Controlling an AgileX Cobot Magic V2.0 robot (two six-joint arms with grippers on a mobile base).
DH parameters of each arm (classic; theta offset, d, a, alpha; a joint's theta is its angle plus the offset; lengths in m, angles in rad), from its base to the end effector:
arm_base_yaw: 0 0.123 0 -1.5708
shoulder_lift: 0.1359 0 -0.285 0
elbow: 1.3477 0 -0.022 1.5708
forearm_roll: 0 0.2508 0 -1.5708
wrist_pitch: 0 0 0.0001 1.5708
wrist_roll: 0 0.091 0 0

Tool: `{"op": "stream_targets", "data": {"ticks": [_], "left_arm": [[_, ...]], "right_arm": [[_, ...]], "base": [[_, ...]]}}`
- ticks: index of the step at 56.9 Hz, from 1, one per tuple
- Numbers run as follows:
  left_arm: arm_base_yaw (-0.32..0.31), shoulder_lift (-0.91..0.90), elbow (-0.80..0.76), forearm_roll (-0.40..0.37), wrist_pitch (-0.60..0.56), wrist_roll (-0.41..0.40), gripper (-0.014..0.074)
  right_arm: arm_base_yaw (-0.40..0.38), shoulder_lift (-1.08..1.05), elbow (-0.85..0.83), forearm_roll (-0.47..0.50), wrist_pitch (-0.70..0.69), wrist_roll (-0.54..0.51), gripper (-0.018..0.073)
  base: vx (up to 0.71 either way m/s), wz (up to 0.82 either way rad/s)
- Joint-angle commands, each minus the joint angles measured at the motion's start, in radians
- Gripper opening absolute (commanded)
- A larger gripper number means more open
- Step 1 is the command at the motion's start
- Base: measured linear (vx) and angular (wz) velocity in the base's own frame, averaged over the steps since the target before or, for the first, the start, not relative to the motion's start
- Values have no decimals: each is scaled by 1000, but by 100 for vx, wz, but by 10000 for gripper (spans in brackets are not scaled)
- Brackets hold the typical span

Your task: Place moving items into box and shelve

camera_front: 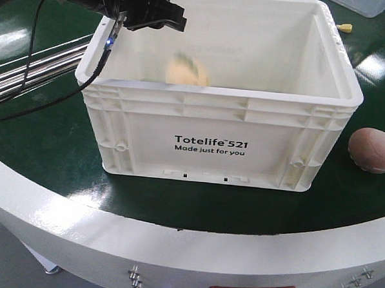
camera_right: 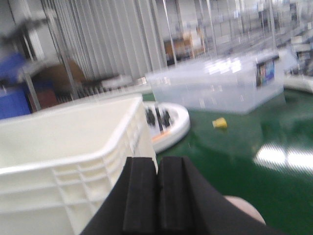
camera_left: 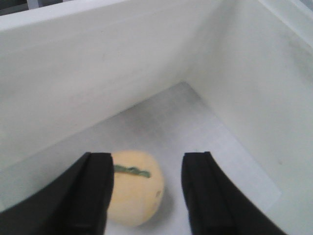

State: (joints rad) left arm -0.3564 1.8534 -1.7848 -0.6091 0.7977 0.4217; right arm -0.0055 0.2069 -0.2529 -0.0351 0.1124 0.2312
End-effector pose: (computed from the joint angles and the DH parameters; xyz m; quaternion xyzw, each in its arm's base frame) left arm 0.3906 -0.1852 0.3578 0.2317 0.8563 -0.2666 0.3767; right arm 0.0682 -0.0007 0.2757 0.0719 0.6960 0.0667 0.7113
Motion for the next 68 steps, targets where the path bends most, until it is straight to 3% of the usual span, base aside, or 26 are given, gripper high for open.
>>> {"op": "stream_targets", "data": {"ticks": [1, 6, 12, 21, 34, 43, 57, 68], "left_arm": [[-5, -70, -28, -28, -35, -30, 554], [-5, -98, -28, 26, -16, -76, 553], [-5, -149, -28, 159, 0, -163, 535], [-5, -242, -28, 375, 41, -396, 521], [-5, -322, -28, 656, 111, -488, 521], [-5, -339, -28, 699, 136, -529, 521], [-5, -336, -28, 664, 119, -525, 521], [-5, -336, -28, 664, 104, -526, 521]], "right_arm": [[-1, 142, -129, -51, 4, -9, 86], [-3, 297, -246, -99, 67, -5, 101], [-3, 497, -411, -184, 212, 13, 149], [-3, 745, -629, -264, 349, 21, 263], [-3, 1062, -869, -347, 556, 20, 401], [-28, 1257, -943, -353, 668, 16, 401], [-183, 1433, -951, -101, 607, -133, 401], [-212, 1482, -951, 3, 530, -258, 401]], "base": [[0, 0], [0, 0], [0, 0], [0, 0], [0, 0], [0, 0], [0, 0], [0, 0]]}}
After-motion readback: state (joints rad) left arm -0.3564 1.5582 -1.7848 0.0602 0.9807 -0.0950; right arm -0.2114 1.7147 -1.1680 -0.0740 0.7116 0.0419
